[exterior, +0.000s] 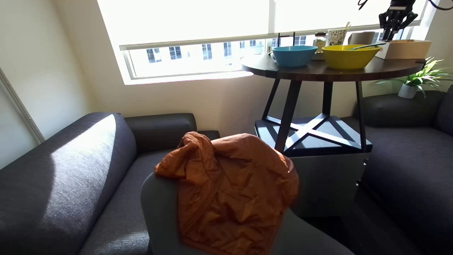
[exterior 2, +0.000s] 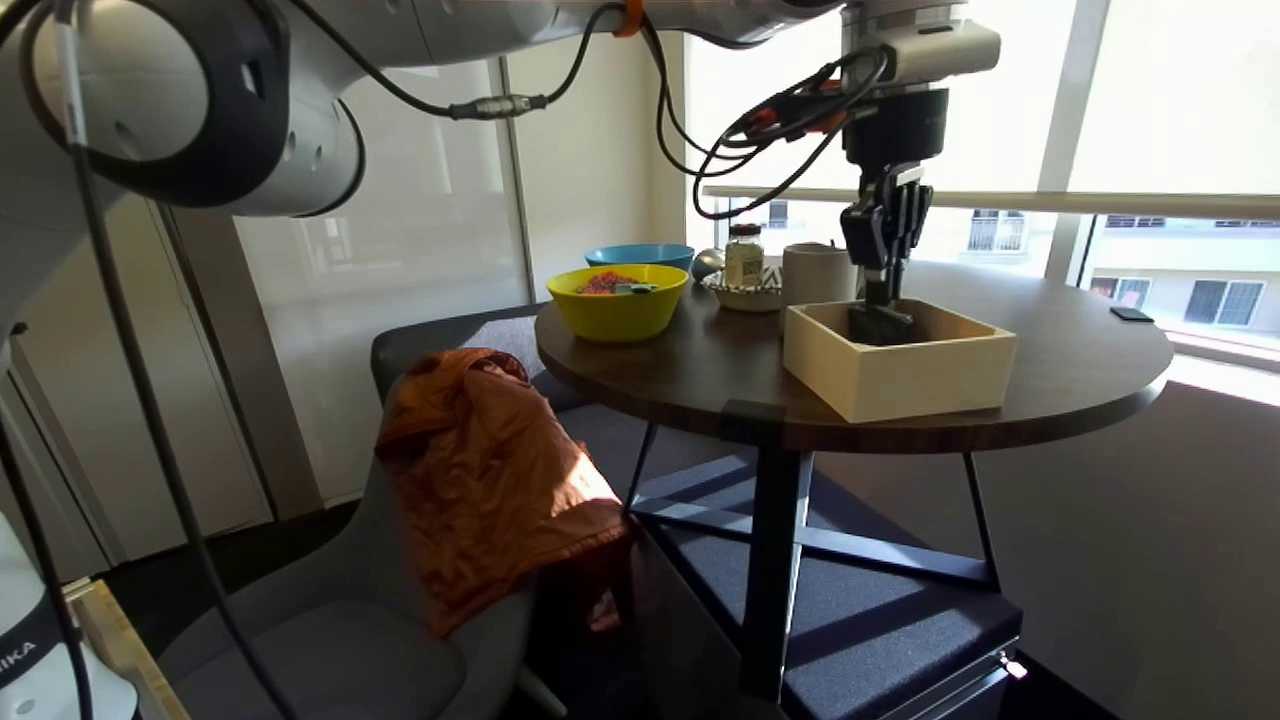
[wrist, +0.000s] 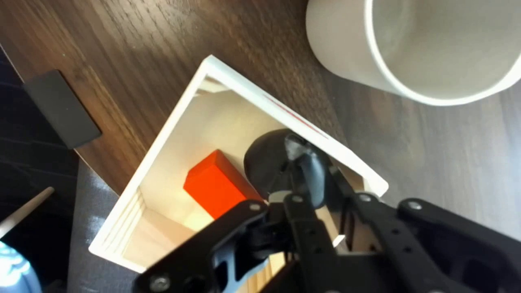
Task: Put the glass jar in the black and white bowl then put the black object on the table
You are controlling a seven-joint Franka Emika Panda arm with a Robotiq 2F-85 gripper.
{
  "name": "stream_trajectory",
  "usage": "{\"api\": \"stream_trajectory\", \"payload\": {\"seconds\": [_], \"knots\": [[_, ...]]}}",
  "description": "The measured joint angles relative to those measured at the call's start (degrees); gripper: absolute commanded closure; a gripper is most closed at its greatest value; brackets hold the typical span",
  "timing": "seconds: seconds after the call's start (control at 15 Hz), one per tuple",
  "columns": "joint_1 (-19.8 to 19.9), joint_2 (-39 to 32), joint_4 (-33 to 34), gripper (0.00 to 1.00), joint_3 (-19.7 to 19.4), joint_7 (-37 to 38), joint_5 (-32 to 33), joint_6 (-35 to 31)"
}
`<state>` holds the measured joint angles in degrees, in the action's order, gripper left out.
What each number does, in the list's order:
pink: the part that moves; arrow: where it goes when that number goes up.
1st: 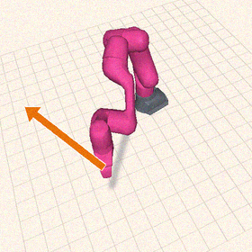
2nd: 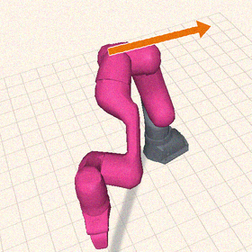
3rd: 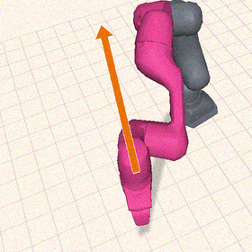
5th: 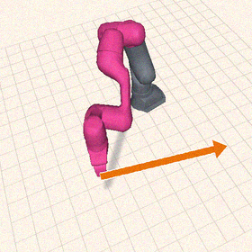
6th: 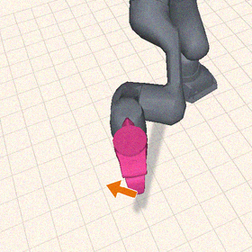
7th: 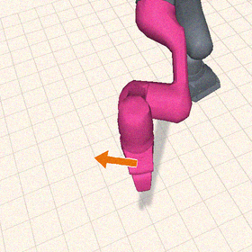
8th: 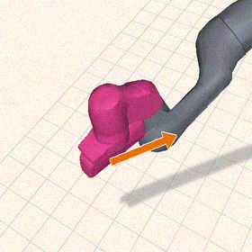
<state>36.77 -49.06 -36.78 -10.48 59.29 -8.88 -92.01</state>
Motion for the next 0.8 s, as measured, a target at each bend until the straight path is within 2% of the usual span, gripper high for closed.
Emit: {"api": "stream_trajectory", "payload": {"seconds": [0.47,0.6,0.8], "knots": [[1.5,-0.1,1.0,0.06,-0.2,1.2,0.0,0.0],[1.5,-0.2,1.0,0.00,-0.1,1.5,0.0,1.2],[1.4,-0.3,1.0,0.00,0.1,1.0,0.0,4.8]]}}
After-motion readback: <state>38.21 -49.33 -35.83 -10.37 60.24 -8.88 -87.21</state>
